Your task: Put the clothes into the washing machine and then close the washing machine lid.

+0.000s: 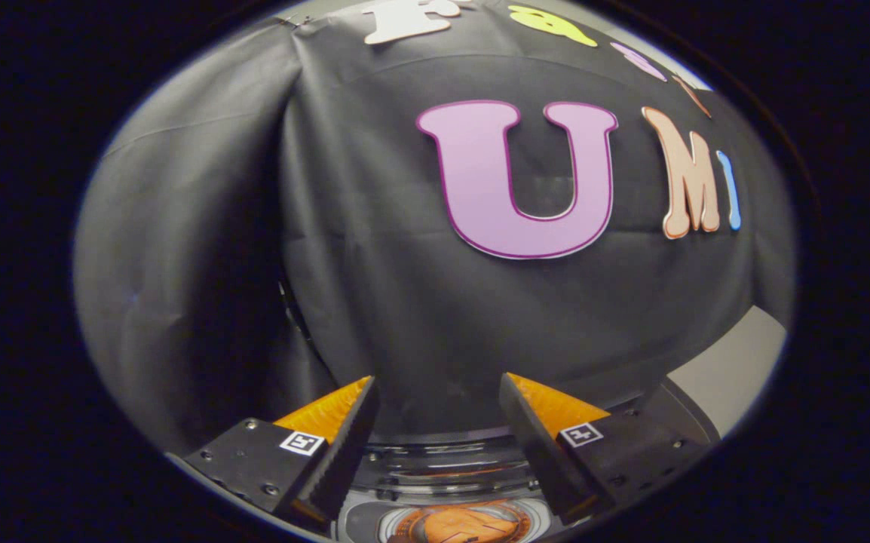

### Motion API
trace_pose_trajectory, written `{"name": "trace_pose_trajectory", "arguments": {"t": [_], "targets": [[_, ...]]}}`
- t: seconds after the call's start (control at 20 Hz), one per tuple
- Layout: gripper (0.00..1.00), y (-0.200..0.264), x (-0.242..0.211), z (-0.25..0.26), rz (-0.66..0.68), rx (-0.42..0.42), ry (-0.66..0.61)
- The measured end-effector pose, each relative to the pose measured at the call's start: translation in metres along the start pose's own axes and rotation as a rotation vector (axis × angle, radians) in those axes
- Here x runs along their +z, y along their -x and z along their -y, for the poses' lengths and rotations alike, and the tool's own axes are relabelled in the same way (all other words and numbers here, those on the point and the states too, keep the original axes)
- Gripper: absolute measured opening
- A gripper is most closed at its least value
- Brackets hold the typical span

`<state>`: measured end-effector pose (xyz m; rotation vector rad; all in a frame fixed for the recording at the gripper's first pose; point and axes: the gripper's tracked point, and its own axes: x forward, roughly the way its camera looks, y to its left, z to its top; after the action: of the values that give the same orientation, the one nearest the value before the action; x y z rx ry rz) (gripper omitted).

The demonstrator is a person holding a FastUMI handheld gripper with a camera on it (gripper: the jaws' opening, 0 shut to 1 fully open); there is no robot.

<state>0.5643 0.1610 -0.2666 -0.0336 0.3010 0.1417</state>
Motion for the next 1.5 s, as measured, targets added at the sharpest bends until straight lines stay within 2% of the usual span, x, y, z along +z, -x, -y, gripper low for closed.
{"name": "trace_pose_trajectory", "arguments": {"t": [0.4, 0.55, 0.85, 1.0, 1.5], "targets": [[0.98, -0.037, -0.033, 0.032, -0.141, -0.017, 0.025], [0.97, -0.043, -0.035, 0.035, -0.142, -0.032, 0.013], [0.99, -0.038, -0.038, 0.036, -0.194, -0.046, 0.065], [0.99, -0.040, -0.039, 0.034, -0.192, -0.028, 0.043], [0.99, -0.038, -0.044, 0.038, -0.222, -0.051, 0.069]]}}
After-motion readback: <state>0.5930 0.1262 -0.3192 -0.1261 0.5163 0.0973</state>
